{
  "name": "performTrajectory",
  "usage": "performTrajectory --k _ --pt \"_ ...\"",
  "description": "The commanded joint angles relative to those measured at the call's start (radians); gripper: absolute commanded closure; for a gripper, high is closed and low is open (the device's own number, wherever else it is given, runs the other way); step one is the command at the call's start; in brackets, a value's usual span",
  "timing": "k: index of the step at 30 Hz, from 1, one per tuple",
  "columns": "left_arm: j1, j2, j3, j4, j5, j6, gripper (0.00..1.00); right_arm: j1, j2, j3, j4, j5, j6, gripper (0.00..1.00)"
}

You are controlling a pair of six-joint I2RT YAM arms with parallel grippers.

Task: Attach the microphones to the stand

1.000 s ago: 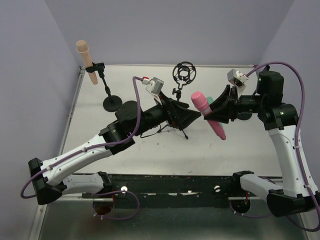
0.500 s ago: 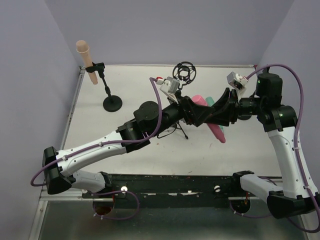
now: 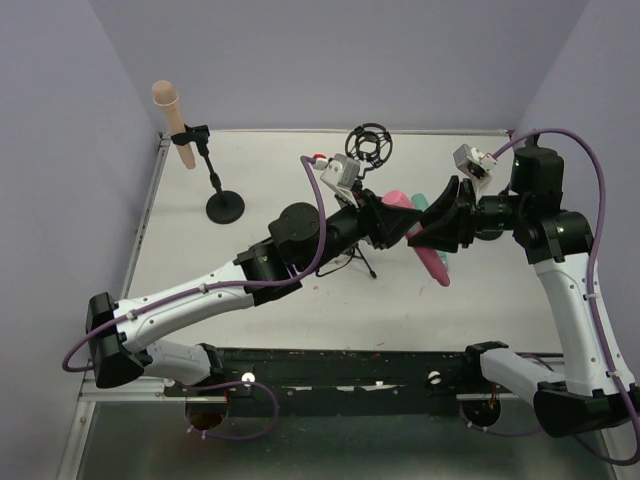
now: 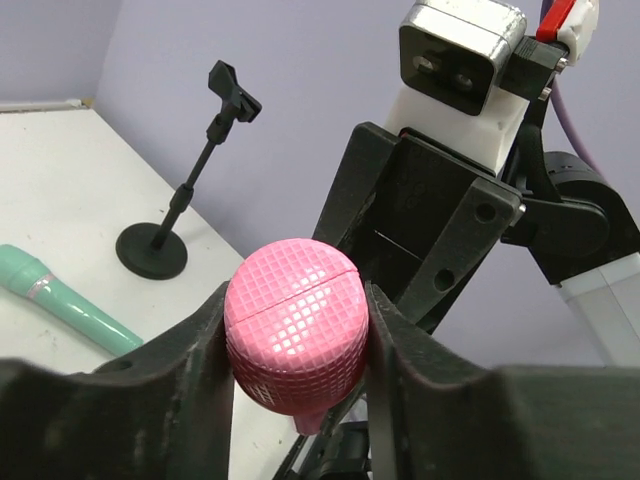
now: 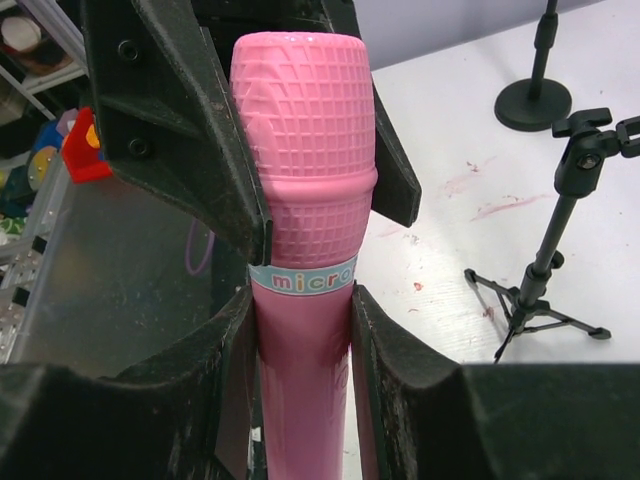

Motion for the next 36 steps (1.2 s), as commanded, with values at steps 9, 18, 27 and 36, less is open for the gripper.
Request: performTrajectory --k 9,18,27,36 --pt "-0.005 -0.216 -0.025 -0.05 -0.061 0.109 0.97 -0.042 -0.032 0.0 -0.041 0.034 -0.063 0.0" --pt "-0.002 -0.398 0.104 -0.402 -0.223 0.421 1.0 -0.17 -0.087 -0.186 0.042 0.057 -0.097 0.0" --pt "0.078 -0.187 0.43 -0.406 -0.248 0.739 1.0 -0.188 -0.112 -0.503 0.278 0.186 -0.112 0.0" --pt "0.153 0.132 0.786 -0.448 -0.144 0.802 1.0 -0.187 -0.133 -0.577 0.3 0.264 -0.157 0.0"
